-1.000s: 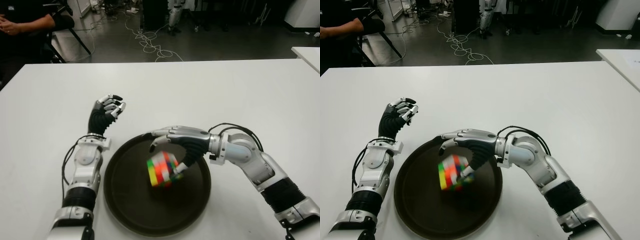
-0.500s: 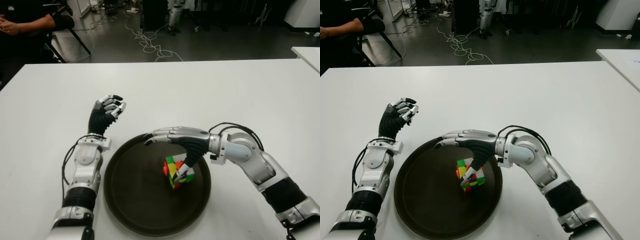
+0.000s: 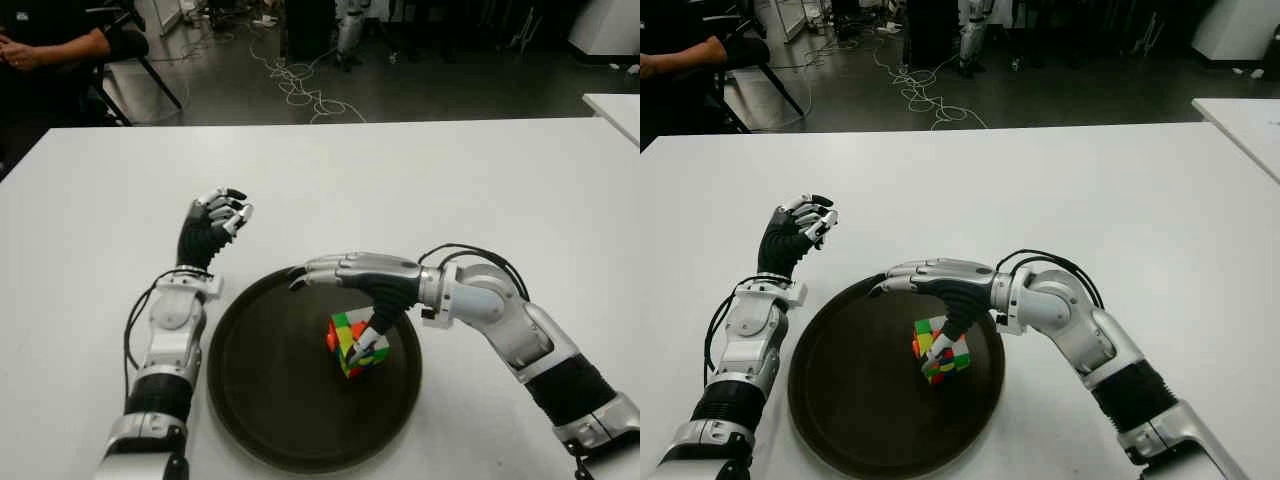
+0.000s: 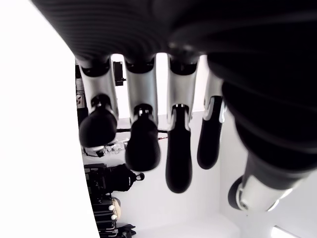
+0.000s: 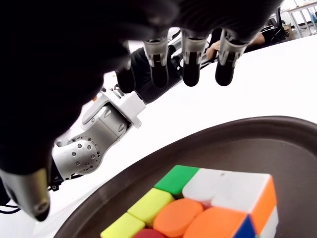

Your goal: Pick up the Rubik's Cube and put it in the plate

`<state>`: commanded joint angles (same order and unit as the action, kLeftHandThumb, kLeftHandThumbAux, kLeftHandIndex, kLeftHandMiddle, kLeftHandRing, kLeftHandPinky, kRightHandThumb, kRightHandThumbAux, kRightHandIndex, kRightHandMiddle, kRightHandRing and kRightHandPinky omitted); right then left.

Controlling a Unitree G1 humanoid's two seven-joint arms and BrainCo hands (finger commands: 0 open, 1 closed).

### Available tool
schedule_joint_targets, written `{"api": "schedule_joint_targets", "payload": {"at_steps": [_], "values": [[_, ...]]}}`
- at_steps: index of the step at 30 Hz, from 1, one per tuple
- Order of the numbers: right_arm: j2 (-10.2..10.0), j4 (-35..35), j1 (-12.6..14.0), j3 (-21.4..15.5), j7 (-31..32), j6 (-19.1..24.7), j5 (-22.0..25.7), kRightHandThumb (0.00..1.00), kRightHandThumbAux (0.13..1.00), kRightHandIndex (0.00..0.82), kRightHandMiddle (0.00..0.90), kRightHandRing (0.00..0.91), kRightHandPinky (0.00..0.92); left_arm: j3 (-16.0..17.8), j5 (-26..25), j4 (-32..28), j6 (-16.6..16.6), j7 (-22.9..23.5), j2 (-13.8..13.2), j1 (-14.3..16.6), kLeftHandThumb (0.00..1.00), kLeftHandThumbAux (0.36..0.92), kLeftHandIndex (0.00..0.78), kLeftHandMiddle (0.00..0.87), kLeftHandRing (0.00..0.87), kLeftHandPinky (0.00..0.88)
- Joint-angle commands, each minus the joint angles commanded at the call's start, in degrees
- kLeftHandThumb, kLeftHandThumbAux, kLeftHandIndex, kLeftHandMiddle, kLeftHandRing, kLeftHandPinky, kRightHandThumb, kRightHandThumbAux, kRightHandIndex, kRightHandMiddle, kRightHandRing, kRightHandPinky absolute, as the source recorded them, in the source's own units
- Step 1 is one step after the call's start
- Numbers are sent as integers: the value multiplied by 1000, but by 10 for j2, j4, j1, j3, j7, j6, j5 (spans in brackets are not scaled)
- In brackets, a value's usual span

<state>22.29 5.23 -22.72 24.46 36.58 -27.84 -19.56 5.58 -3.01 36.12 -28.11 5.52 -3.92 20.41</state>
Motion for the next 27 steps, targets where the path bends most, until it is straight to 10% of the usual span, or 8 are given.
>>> {"api": "schedule_joint_targets", "payload": {"at_steps": [11, 27], "values": [[9, -11, 12, -63, -60, 0, 20, 0, 575, 0, 0, 0, 11, -1, 0, -3, 6, 1, 0, 0, 843, 663, 413, 575, 722, 746], [-157, -41, 178, -242, -294, 47, 203, 167, 772, 175, 281, 302, 357, 1, 1, -3, 11, -1, 0, -1, 844, 661, 417, 570, 725, 753]]}}
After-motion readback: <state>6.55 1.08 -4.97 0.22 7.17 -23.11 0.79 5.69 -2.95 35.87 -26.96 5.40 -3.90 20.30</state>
